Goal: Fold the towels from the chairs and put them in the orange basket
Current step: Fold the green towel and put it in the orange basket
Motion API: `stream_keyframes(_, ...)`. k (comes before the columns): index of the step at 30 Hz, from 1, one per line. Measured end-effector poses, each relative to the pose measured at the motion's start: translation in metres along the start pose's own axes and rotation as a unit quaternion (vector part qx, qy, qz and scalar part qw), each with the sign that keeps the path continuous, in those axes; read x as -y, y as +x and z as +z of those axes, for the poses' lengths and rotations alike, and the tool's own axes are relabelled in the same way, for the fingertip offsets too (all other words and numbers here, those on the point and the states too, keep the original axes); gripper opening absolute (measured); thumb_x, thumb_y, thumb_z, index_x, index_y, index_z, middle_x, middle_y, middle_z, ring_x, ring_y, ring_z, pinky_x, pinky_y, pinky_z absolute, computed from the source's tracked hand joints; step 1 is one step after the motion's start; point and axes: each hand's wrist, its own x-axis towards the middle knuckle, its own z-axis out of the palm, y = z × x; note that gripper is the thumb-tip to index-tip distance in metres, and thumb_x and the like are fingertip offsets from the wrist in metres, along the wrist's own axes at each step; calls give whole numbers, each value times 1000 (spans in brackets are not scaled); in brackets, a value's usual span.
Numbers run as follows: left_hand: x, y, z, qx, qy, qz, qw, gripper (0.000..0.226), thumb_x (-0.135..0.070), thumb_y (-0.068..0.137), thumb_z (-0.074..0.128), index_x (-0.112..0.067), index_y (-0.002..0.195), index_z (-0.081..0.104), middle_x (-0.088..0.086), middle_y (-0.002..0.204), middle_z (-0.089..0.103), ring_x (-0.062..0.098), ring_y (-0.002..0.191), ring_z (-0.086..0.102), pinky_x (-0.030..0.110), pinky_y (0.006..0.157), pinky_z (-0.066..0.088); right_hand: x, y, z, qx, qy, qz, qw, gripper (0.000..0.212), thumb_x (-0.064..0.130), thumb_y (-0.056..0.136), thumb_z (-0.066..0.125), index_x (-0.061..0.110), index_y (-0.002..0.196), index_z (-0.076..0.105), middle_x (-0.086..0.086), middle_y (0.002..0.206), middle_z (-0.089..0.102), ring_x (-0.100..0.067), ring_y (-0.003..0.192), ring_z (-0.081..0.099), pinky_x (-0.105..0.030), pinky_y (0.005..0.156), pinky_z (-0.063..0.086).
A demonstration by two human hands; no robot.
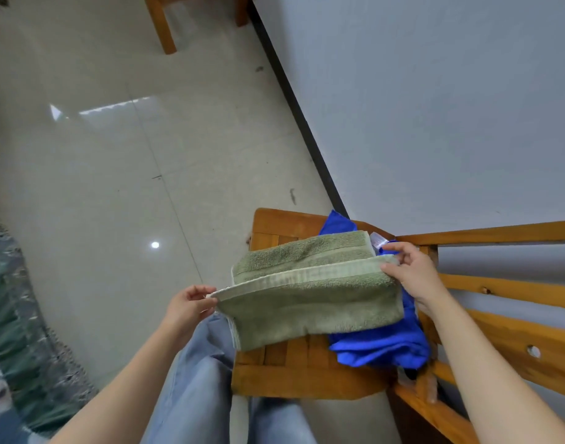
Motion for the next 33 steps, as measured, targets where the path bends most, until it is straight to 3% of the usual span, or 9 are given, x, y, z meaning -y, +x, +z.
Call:
stream_keyframes(12,-12,38,25,-90,-38,44,994,19,4,86,58,-13,79,59,5,80,62,17,75,57,28,76,49,-5,79,47,-148,28,-27,988,25,-3,84,61,8,107,57,-7,97,58,-9,77,54,0,55,42)
stream_keyframes(16,-9,56,35,-106,-8,58,993,11,1,87,58,-9,86,61,5,81,63,19,78,56,13,59,50,-11,96,60,-173,-52,-23,983,25,2,87,58,4,112,56,-11,109,60,-16,93,55,-17,70,42)
stream_keyframes(18,-7,65,39,-117,85,80,986,23,-7,88,60,-6,111,60,14,108,63,23,94,58,13,69,51,-14,99,64,-173,-147,-38,973,31,7,88,58,6,119,54,-14,121,55,-24,106,54,-27,82,40)
stream_keyframes(21,0,69,45,-117,444,175,871,59,-30,90,58,-20,143,33,12,154,21,31,139,22,39,111,24,-17,92,71,-147,-393,-154,894,51,12,83,66,4,130,48,-23,132,45,-38,122,43,-43,99,38)
stream_keyframes(23,6,58,56,-83,559,224,794,63,-33,93,50,-22,147,20,11,157,3,32,144,4,43,115,12,-27,81,79,-102,-494,-267,821,53,8,72,75,1,121,56,-28,124,52,-44,117,51,-51,92,46)
stream_keyframes(25,15,46,68,-41,632,252,732,66,-30,88,57,-18,146,27,17,156,12,36,143,13,47,113,20,-36,71,85,-32,-549,-302,778,51,9,64,80,3,111,64,-28,120,58,-43,113,56,-53,88,48)
stream_keyframes(28,31,40,77,0,696,257,670,71,-31,56,83,-14,121,60,20,134,52,39,120,53,51,90,49,-43,58,81,77,-613,-200,760,56,27,88,59,16,140,41,-22,149,29,-34,140,27,-47,112,24)
stream_keyframes(30,32,40,81,-3,712,233,663,71,-32,50,85,-14,116,64,18,129,56,36,114,58,49,84,52,-48,57,69,92,-592,-161,784,55,37,98,35,26,149,15,-12,158,4,-25,146,2,-40,117,4)
stream_keyframes(33,32,37,86,-16,708,258,657,70,-29,56,83,-11,120,61,20,132,53,40,117,54,53,87,50,-48,45,58,31,-511,-169,842,53,36,97,40,24,147,25,-11,157,11,-26,145,6,-40,117,5)
